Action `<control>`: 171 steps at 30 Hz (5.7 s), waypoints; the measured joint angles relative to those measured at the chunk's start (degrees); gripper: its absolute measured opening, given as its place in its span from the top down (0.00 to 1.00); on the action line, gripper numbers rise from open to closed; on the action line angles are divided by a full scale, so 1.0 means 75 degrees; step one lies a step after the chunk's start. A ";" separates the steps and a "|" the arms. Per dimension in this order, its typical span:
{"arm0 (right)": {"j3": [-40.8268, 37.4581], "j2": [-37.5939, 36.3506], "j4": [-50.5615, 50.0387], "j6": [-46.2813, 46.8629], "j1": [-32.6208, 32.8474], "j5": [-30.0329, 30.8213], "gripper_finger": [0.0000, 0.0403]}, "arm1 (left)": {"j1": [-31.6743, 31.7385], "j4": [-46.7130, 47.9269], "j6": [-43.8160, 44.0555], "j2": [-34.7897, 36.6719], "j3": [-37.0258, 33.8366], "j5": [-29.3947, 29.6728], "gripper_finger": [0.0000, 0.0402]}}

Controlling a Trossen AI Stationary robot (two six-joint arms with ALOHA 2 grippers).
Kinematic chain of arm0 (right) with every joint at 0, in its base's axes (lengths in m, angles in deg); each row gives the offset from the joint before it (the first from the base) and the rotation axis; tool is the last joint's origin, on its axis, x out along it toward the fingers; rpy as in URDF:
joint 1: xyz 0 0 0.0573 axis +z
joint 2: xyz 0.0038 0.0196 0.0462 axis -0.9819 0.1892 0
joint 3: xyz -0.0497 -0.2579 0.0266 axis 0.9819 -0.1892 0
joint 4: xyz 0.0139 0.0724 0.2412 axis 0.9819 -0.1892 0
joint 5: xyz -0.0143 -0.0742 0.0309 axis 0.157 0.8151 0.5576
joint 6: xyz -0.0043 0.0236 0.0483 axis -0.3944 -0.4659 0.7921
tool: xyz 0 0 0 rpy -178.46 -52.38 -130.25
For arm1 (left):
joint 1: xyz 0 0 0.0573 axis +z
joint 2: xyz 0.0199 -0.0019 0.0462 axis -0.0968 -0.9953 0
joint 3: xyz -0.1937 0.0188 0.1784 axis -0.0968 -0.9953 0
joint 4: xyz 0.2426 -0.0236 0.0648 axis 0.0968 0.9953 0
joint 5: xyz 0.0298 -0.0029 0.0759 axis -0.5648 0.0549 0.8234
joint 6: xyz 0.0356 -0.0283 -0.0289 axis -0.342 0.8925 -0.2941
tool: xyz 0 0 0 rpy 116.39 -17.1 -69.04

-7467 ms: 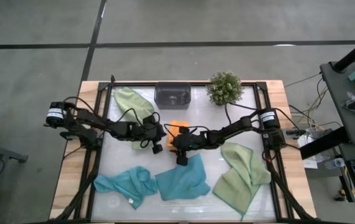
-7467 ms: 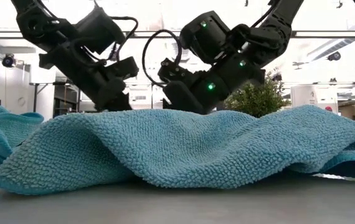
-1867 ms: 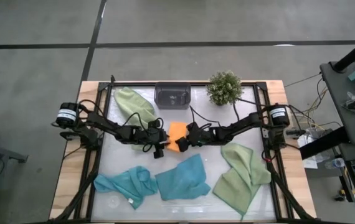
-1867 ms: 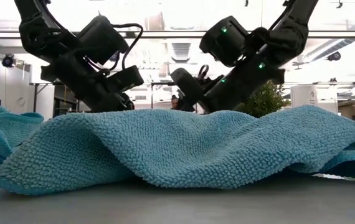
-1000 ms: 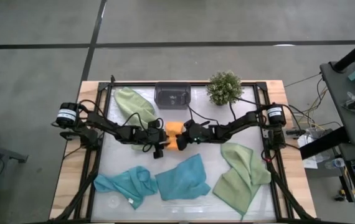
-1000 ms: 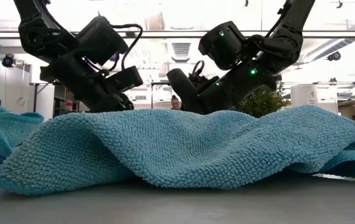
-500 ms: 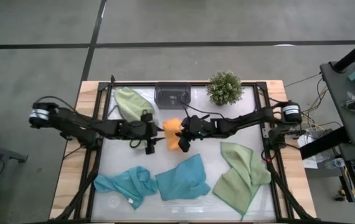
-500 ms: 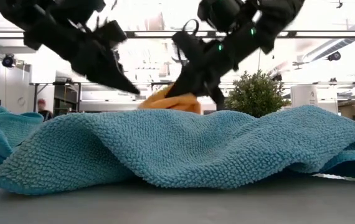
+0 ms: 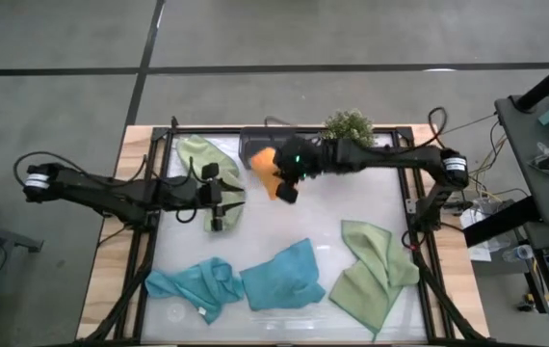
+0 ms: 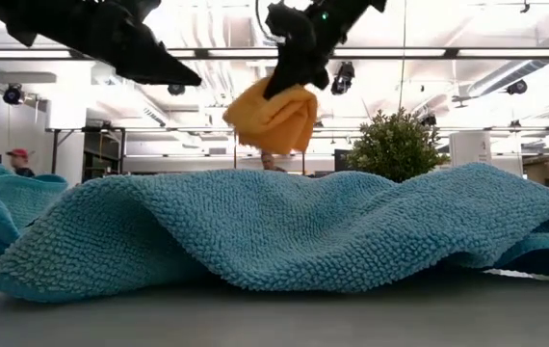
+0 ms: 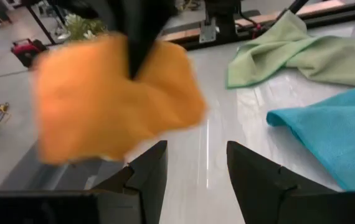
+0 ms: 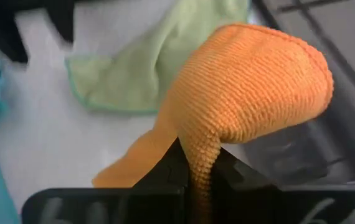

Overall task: Fold microfiber towels
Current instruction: Put the folded orange microfiber towel into the black bin

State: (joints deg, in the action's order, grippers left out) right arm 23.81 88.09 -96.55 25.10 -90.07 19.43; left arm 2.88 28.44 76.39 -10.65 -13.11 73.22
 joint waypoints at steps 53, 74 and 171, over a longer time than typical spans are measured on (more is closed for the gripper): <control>0.6077 0.5156 -0.3765 -0.9252 -0.3189 -0.4491 0.97 | 0.0006 0.0117 -0.0472 0.1456 -0.0406 0.0785 0.63; 0.6074 0.5432 -0.3667 -0.9095 -0.2936 -0.3380 0.95 | 0.0009 -0.0072 -0.0665 0.1041 -0.0409 0.1133 0.63; -0.3983 -0.2601 0.2550 -0.3553 -0.0185 -0.1237 0.97 | 0.4266 0.1004 -0.2819 -0.5878 0.4604 -0.0298 0.98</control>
State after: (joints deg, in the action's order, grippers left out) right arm -6.06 68.58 -77.42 -1.55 -91.46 10.16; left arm 34.87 35.97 55.25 -54.74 21.42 70.99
